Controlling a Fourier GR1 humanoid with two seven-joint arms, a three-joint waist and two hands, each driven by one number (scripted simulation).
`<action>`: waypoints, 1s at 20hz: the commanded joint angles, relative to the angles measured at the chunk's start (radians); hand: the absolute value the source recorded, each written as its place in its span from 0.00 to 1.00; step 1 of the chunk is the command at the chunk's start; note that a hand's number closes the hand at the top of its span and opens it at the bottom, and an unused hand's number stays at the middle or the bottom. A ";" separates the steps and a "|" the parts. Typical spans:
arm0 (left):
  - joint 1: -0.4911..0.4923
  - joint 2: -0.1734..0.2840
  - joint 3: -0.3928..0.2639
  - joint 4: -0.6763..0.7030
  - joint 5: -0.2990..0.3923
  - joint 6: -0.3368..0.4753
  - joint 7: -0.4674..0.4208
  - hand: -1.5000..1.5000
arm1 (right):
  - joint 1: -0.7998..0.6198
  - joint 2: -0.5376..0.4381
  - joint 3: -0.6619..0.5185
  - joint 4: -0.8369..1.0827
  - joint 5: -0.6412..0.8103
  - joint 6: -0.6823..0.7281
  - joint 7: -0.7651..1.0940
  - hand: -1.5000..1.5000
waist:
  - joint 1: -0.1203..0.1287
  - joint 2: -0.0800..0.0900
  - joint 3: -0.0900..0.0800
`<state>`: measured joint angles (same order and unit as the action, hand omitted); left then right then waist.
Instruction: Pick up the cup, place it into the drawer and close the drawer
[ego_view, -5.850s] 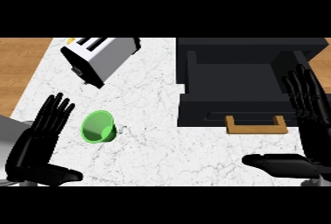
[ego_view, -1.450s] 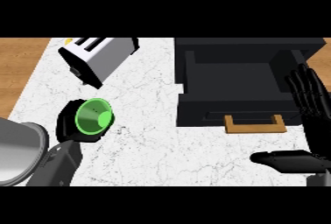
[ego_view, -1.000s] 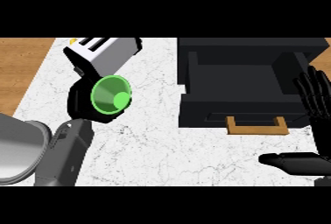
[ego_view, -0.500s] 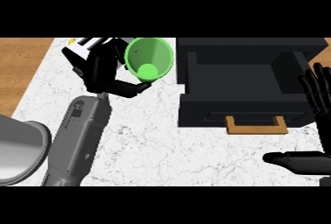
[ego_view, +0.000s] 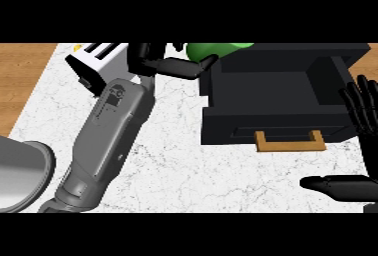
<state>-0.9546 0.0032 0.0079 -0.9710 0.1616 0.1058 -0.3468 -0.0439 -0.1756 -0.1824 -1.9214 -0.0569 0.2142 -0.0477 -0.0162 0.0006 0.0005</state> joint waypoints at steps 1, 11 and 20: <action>-0.131 -0.003 -0.057 0.063 0.062 0.124 0.082 1.00 | 0.005 -0.011 -0.013 -0.018 -0.018 0.009 0.029 0.00 | -0.008 0.001 0.000; -0.309 -0.003 -0.165 0.384 0.234 0.193 0.038 1.00 | -0.032 0.004 0.024 -0.020 0.014 0.000 0.030 0.00 | -0.026 0.007 0.000; -0.289 -0.003 -0.384 0.489 0.380 0.245 -0.040 1.00 | -0.049 0.000 0.017 0.039 -0.005 0.025 0.003 0.00 | -0.048 0.011 0.000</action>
<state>-1.2414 0.0001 -0.2920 -0.5217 0.4854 0.3202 -0.3742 -0.0881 -0.1816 -0.1774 -1.8888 -0.0619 0.2347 -0.0480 -0.0553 0.0099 0.0009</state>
